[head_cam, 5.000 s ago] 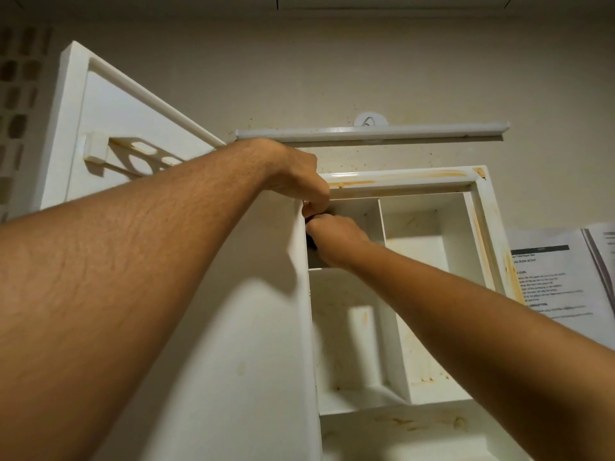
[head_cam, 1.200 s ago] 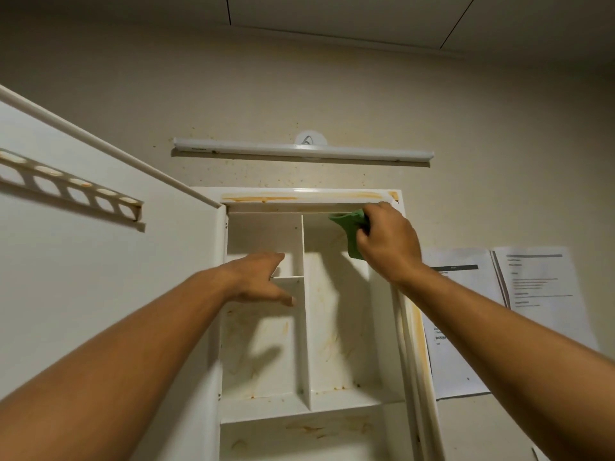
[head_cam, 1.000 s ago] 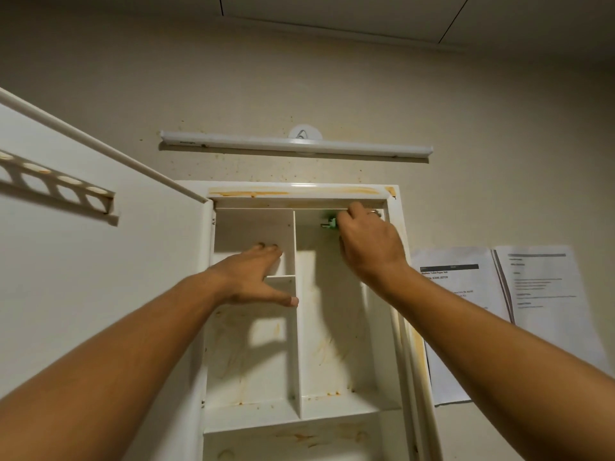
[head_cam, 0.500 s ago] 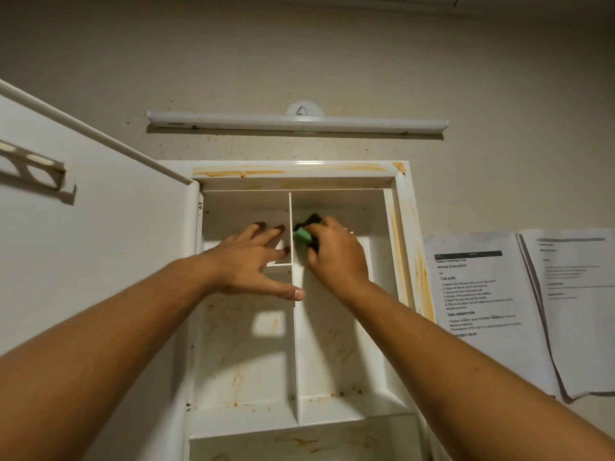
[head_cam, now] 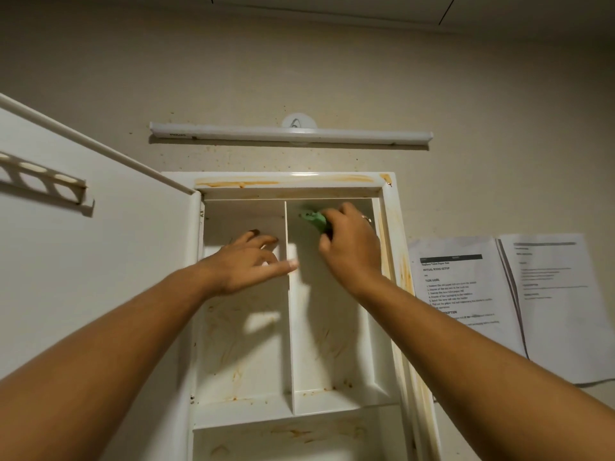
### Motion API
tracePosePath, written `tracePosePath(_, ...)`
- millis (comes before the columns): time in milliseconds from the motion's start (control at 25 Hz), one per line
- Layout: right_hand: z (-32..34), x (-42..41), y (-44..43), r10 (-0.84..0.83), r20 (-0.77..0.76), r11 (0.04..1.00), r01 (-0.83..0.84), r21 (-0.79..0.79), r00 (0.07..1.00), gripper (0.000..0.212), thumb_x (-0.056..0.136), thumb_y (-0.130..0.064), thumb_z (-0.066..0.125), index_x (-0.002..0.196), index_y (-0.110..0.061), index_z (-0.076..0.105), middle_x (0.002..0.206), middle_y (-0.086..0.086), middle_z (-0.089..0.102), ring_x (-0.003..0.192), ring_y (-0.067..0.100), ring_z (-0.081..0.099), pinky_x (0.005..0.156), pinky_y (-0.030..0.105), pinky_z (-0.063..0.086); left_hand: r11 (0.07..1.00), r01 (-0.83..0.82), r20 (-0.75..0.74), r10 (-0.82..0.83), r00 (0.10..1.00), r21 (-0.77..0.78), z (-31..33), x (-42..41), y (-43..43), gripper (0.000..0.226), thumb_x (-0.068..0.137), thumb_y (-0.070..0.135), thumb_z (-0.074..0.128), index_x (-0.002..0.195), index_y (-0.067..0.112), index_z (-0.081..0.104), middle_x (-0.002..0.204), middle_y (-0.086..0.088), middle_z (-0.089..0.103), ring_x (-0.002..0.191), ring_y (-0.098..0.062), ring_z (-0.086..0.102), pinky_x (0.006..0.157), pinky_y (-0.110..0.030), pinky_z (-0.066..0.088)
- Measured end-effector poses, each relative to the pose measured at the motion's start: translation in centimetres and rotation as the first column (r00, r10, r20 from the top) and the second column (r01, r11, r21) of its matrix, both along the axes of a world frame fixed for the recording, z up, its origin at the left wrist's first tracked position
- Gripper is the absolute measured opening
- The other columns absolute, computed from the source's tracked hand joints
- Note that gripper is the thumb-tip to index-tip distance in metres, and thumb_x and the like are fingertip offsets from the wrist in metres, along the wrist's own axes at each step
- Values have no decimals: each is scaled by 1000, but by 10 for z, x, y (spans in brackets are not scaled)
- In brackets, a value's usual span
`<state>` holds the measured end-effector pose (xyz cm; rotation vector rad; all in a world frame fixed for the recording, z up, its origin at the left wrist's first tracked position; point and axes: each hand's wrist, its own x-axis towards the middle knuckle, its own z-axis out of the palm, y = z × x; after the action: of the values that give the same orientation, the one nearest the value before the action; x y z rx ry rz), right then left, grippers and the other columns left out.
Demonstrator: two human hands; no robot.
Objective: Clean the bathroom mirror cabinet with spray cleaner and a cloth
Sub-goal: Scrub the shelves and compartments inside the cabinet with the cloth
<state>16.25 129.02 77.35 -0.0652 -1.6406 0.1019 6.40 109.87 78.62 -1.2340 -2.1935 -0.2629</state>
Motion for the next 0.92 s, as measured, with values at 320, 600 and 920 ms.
tracePosePath(320, -48, -40, 6, -43, 344, 980, -28, 198, 938, 46, 96, -16, 62, 140, -28, 61, 123, 1, 58, 108, 24, 55, 88, 32, 49, 830, 264, 65, -337, 939, 491, 0, -12, 0, 30, 107, 41, 43, 103, 19, 63, 104, 0, 66, 99, -18, 64, 81, -34, 52)
tracePosePath(600, -15, -12, -11, -150, 74, 988, 147, 34, 986, 27, 97, -21, 65, 123, -16, 64, 118, 4, 58, 104, 22, 58, 83, 30, 52, 802, 205, -73, -198, 977, 562, 0, -14, 5, 39, 107, 30, 48, 79, 3, 53, 73, -7, 53, 66, -19, 48, 64, -38, 39)
tracePosePath(920, -16, -42, -3, -496, 198, 802, 360, 476, 845, 66, 91, -13, 71, 149, -6, 41, 128, 16, 53, 100, 30, 61, 78, 41, 54, 912, 38, -152, 27, 988, 408, -1, -35, 9, 41, 107, 31, 44, 147, 26, 50, 150, -4, 46, 143, -26, 32, 111, -48, 39)
